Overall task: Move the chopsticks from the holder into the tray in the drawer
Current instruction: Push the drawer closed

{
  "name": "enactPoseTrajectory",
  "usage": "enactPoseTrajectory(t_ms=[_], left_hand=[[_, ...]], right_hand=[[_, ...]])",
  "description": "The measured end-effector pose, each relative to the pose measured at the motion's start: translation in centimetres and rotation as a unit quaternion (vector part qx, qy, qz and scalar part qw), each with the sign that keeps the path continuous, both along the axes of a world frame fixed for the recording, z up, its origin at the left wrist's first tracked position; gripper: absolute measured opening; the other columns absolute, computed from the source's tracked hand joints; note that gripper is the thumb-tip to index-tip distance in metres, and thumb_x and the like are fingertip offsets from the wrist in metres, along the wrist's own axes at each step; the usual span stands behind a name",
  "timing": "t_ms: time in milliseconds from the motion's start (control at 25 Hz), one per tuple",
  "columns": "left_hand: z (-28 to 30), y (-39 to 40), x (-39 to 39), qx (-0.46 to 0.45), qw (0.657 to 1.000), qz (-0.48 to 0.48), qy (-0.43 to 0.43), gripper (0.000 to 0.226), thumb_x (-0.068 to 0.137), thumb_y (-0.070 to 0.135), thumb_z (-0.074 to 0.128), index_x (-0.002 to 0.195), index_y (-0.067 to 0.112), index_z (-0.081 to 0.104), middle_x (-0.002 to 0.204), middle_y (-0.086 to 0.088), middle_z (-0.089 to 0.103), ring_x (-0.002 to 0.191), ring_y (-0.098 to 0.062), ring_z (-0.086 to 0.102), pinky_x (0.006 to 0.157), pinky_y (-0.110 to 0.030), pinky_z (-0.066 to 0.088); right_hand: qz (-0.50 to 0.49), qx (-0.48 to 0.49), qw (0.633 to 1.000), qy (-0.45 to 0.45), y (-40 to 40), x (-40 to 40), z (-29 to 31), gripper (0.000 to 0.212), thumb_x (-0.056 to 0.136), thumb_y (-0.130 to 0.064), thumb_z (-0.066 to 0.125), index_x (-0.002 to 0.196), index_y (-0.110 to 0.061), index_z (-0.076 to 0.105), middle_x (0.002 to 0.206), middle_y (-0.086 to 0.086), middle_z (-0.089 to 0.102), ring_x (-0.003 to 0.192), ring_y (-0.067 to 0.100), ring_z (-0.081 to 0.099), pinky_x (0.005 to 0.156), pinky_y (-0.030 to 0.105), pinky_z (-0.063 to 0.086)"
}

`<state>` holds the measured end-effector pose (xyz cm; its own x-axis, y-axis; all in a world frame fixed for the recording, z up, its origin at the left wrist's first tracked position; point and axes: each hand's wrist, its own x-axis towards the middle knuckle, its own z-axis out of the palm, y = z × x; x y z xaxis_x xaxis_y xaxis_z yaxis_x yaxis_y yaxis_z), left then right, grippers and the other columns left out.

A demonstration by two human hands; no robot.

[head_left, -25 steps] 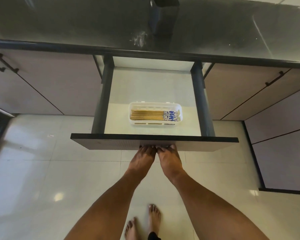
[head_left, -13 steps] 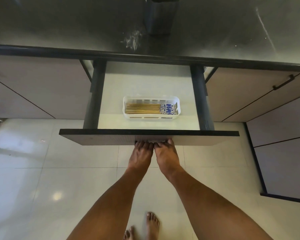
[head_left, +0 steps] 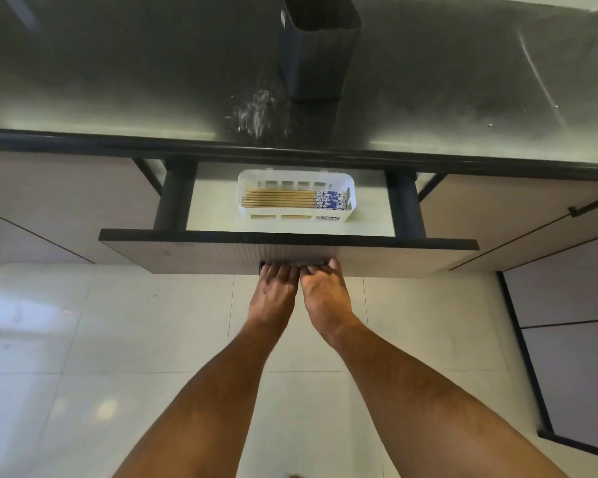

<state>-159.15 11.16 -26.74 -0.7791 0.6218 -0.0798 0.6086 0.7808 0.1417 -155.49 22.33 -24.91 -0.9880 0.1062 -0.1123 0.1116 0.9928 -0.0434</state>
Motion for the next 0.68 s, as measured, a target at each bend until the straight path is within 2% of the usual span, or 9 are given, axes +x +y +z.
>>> enactPoseTrajectory(t_ms=[160,280,440,560,680], left_hand=[[-0.5,1.8,-4.5,0.007,1.0,0.004,0.009,0.084,0.063,0.011,0.093,0.139,0.007,0.056,0.128,-0.013,0.065,0.126,-0.032,0.057,0.116,-0.047,0.038],[-1.0,3.0,-7.3,0.013,1.0,0.012,0.009,0.091,0.072,0.02,0.09,0.148,0.014,0.042,0.142,-0.009,0.055,0.138,-0.03,0.045,0.121,-0.045,0.03],[-1.3,4.2,-10.4,-0.002,1.0,0.011,0.02,0.096,0.075,0.022,0.088,0.153,0.016,0.032,0.149,-0.008,0.047,0.143,-0.029,0.037,0.125,-0.044,0.021],[-1.2,5.4,-12.8,-0.004,0.999,0.021,0.026,0.093,0.078,0.018,0.084,0.154,0.015,0.03,0.15,-0.009,0.044,0.143,-0.028,0.036,0.124,-0.04,0.012],[-0.8,5.9,-14.1,0.011,0.999,0.023,0.029,0.085,0.08,0.013,0.082,0.151,0.012,0.036,0.148,-0.01,0.048,0.141,-0.029,0.041,0.124,-0.039,0.015]], right_hand=[[-0.004,-0.004,1.0,0.008,1.7,-4.4,-0.3,0.051,0.085,-0.018,0.08,0.133,-0.012,0.063,0.125,0.006,0.071,0.126,0.03,0.059,0.123,0.041,0.024],[-0.006,-0.011,1.0,0.008,2.9,-7.4,-0.6,0.055,0.085,-0.024,0.08,0.135,-0.012,0.061,0.126,0.007,0.07,0.129,0.032,0.058,0.124,0.042,0.021],[-0.023,-0.009,0.999,-0.032,4.0,-10.7,-0.7,0.066,0.09,-0.029,0.075,0.148,-0.014,0.048,0.143,0.007,0.058,0.143,0.032,0.042,0.125,0.041,0.012],[0.001,0.044,0.998,-0.053,5.2,-13.4,-0.7,0.058,0.095,-0.028,0.07,0.147,-0.02,0.046,0.148,0.002,0.052,0.147,0.027,0.035,0.126,0.045,0.007],[0.014,0.078,0.991,-0.107,5.7,-15.4,-0.4,0.081,0.086,-0.028,0.08,0.152,-0.018,0.035,0.152,0.005,0.047,0.149,0.03,0.031,0.126,0.044,0.007]])
